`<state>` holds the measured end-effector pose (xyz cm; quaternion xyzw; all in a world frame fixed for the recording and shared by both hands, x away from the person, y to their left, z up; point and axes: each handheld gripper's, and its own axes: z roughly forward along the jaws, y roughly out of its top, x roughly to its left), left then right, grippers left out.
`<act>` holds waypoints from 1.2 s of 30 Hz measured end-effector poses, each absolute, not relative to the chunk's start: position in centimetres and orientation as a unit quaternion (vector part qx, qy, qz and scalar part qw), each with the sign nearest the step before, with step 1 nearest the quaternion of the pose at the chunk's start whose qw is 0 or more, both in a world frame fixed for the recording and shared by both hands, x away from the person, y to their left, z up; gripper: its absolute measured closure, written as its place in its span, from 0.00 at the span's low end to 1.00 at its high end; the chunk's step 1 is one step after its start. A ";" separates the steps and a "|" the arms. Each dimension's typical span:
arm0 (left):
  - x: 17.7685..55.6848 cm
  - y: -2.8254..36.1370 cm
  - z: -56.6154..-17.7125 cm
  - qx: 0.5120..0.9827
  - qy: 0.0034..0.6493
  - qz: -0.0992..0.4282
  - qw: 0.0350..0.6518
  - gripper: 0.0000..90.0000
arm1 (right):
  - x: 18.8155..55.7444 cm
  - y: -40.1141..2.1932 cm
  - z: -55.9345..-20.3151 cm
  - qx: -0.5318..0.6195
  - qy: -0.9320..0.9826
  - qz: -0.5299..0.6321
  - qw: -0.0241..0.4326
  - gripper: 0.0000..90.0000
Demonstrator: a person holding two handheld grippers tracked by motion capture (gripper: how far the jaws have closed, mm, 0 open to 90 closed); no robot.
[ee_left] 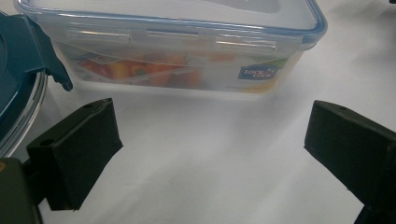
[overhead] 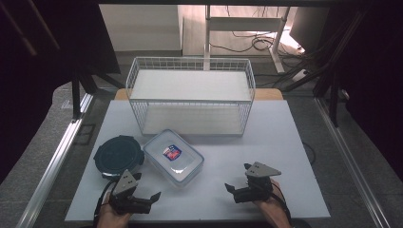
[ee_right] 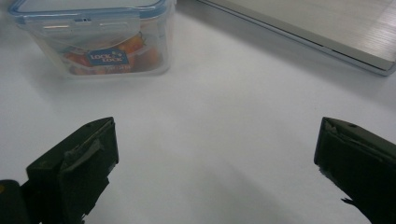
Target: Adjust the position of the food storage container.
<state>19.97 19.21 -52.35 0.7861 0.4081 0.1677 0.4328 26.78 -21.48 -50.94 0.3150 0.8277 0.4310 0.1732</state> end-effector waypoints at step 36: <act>20.5 19.2 -50.6 0.777 0.414 0.151 0.449 0.41 | 27.1 -21.6 -50.6 0.333 0.827 0.411 0.191 0.00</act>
